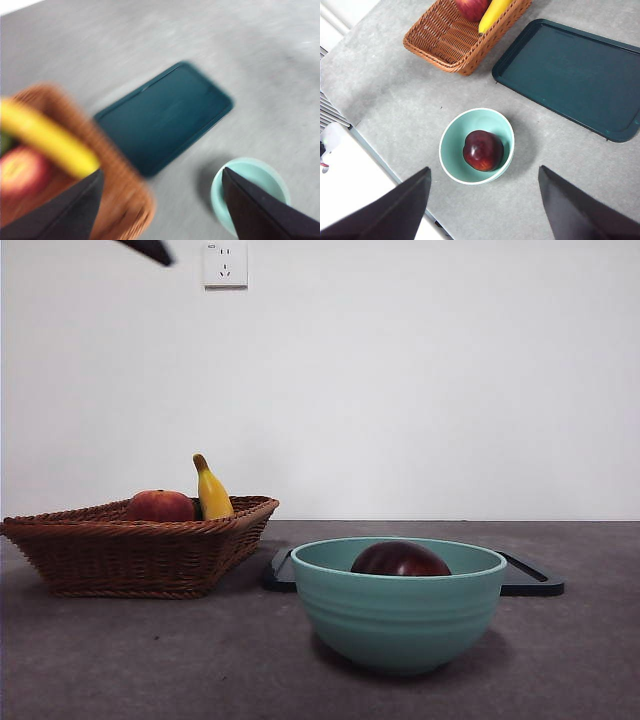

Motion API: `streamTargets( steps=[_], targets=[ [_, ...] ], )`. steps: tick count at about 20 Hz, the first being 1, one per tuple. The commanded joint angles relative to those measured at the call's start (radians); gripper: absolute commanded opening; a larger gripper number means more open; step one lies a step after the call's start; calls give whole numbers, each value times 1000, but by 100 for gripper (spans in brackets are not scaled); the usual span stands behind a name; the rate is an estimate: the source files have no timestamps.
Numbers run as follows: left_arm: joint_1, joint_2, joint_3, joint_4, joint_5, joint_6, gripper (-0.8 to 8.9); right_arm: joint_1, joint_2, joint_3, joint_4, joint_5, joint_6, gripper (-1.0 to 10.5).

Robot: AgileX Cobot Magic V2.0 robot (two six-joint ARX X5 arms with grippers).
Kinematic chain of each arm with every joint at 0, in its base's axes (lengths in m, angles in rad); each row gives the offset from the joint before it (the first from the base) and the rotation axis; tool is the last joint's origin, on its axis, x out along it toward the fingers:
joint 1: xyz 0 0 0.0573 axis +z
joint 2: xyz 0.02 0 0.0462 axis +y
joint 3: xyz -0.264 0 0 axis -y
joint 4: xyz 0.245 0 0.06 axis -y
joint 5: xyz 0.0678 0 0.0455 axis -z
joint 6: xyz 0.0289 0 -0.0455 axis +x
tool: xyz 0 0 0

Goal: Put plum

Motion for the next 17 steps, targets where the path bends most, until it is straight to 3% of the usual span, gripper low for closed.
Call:
streamTargets(
  steps=[1, 4, 9, 13, 17],
  targets=[
    [47, -24, 8, -58, 32, 13, 380, 5, 5, 21, 11, 0, 2, 340],
    [84, -89, -60, -90, 161, 13, 379, 5, 5, 21, 19, 0, 2, 340],
    [85, -213, -287, -87, 261, 13, 379, 5, 5, 21, 24, 0, 2, 340],
    [84, -293, -462, -93, 396, 21, 377, 5, 5, 21, 24, 1, 3, 340],
    [74, -313, -499, -134, 485, 43, 374, 5, 5, 21, 24, 1, 3, 340]
  ],
)
